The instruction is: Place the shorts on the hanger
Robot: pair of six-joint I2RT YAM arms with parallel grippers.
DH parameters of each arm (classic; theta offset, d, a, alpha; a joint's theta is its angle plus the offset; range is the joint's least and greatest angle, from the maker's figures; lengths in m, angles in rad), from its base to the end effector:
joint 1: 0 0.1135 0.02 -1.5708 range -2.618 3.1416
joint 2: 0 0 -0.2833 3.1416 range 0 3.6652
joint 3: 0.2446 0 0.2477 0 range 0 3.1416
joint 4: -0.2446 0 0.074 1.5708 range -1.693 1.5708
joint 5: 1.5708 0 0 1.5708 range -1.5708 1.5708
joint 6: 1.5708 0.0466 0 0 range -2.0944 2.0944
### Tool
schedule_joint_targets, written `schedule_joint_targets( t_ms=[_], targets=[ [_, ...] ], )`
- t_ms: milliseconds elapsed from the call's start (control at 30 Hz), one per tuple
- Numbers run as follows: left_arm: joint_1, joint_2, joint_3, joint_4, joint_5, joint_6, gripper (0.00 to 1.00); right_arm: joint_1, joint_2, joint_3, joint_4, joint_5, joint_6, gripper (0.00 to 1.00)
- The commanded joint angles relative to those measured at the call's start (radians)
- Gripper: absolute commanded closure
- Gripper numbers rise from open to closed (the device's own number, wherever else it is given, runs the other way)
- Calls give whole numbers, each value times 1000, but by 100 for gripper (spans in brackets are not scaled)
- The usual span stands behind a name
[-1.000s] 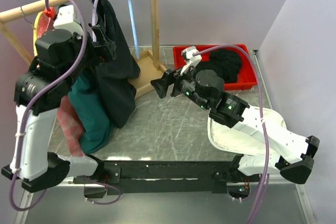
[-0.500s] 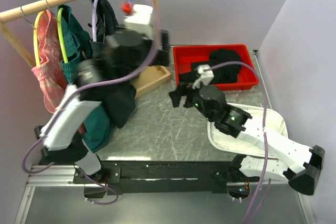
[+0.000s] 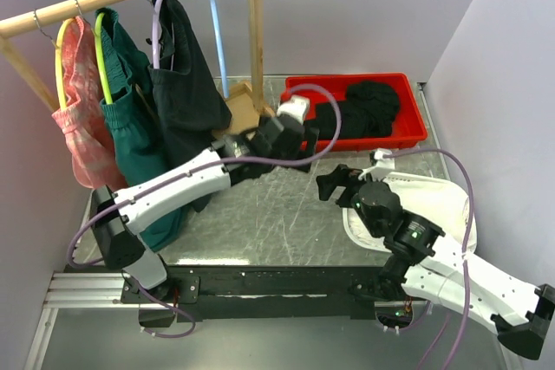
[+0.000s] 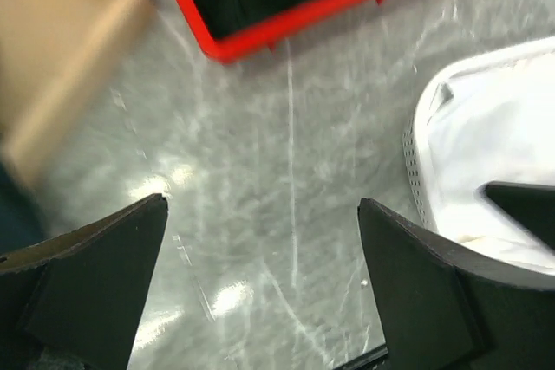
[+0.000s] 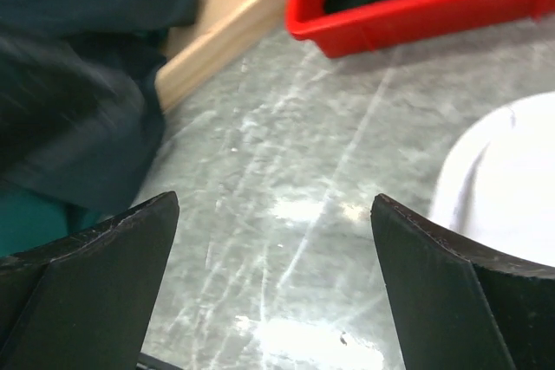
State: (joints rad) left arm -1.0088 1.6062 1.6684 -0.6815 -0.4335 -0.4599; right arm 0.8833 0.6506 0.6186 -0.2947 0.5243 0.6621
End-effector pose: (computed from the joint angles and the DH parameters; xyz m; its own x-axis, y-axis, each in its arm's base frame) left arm 0.2089 -0.2949 0.4039 -0.5371 0.0970 -0.8379 0.3875 0.9107 -0.1429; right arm 0.1100 0.0972 0.3007 -0.3869 0.3674 -0.8457 -0.1651 0.8748 0.4556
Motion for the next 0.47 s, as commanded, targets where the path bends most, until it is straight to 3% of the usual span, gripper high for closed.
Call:
schedule_joint_targets(
  t_ms=[0,167,433],
  targets=[
    [6,-147,-296,278,134,-105,4,-4,-77,-30,-46,75,60,0],
    [3,-239,-612,424,164,-183,4,-4,-117,-34,-67,91,50,0],
    [3,-322,-727,431,111,-210,4,-6,-56,-31,-29,72,30,0]
  ],
)
